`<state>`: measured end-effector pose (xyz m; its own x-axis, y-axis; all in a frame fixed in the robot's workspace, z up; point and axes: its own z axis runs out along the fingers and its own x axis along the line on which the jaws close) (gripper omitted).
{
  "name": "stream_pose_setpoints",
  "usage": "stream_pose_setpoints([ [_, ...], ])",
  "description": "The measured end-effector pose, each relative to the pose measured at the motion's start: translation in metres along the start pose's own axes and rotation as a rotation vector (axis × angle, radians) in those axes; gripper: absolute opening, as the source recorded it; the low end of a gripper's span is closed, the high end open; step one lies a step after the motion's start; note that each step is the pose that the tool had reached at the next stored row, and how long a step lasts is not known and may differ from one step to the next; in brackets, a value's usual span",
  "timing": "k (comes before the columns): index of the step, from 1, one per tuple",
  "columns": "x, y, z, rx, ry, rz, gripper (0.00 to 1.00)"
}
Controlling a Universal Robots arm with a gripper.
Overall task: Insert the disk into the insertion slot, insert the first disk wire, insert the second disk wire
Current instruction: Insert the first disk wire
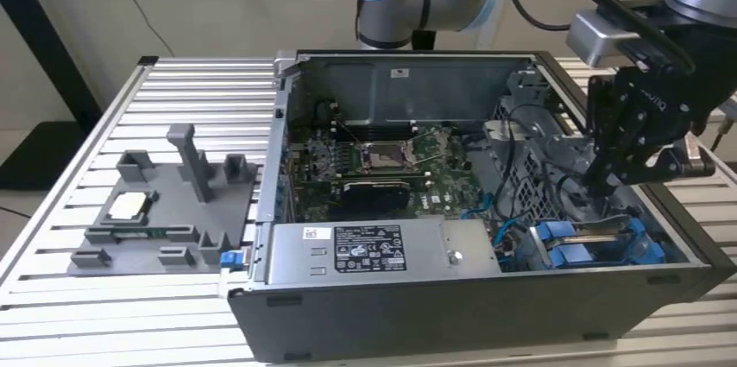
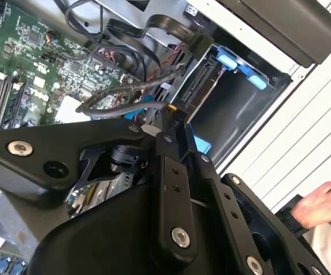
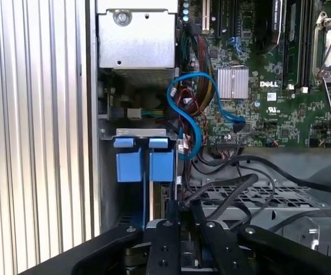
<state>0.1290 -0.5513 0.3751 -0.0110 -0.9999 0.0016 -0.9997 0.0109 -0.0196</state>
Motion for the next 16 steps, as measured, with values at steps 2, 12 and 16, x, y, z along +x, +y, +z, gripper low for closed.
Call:
stream_pose_setpoints([
  [2,0.0022,-0.0008,0.0015,-0.0003,0.0001,0.0,0.19],
  [12,0.0096,-0.0082,0.014,-0.0005,0.0001,0.0,0.19],
  [16,0.0095,-0.0138,0.019,-0.0005,0.0001,0.0,0.19],
])
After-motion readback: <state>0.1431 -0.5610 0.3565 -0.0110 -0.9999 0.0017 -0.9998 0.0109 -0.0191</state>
